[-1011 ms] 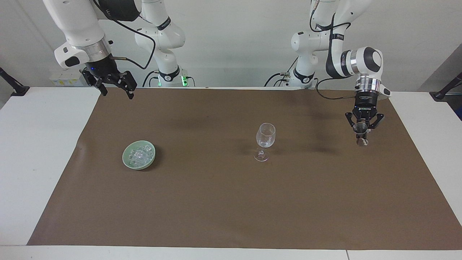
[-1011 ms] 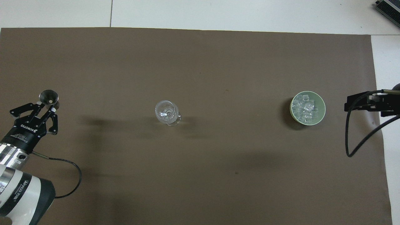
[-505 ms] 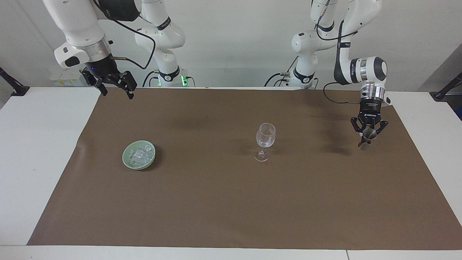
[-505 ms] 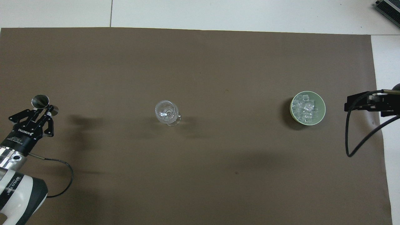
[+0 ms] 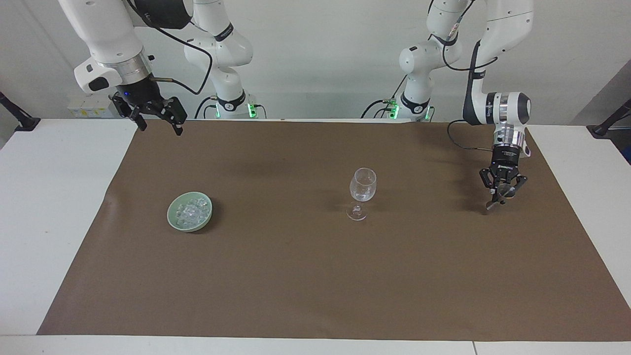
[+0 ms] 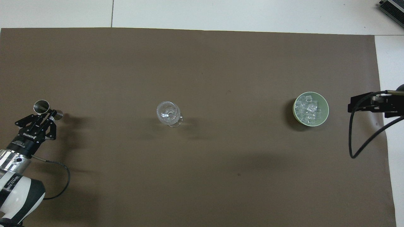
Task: Pour wine and add ice with both arms
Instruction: 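Lower the jigger onto the table near its starting spot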
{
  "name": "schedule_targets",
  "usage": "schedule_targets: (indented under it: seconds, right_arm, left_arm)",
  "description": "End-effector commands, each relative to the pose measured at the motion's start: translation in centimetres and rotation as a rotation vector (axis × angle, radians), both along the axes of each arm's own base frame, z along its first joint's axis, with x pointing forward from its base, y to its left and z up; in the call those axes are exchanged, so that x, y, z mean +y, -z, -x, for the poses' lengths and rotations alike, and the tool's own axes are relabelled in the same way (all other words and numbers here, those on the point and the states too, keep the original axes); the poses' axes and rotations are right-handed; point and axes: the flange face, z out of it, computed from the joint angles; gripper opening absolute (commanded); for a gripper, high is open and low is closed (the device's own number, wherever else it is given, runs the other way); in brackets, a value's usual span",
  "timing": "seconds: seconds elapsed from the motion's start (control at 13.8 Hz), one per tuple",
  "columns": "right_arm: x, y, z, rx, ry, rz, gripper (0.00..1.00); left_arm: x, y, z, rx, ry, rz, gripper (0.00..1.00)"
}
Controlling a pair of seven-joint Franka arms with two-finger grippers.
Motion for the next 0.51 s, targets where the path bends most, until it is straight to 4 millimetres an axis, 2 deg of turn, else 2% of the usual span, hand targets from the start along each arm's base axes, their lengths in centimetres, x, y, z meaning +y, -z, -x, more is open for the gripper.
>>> schedule_targets:
  seconds: [0.0, 0.43]
  right_arm:
    - [0.0, 0.0, 0.7, 0.005, -0.028, -0.009, 1.00]
    - [0.0, 0.0, 0.7, 0.005, -0.028, -0.009, 1.00]
  left_arm:
    - [0.9, 0.8, -0.1, -0.010, 0.005, 0.035, 0.00]
    - [1.2, 2.5, -0.2, -0.016, 0.011, 0.080, 0.00]
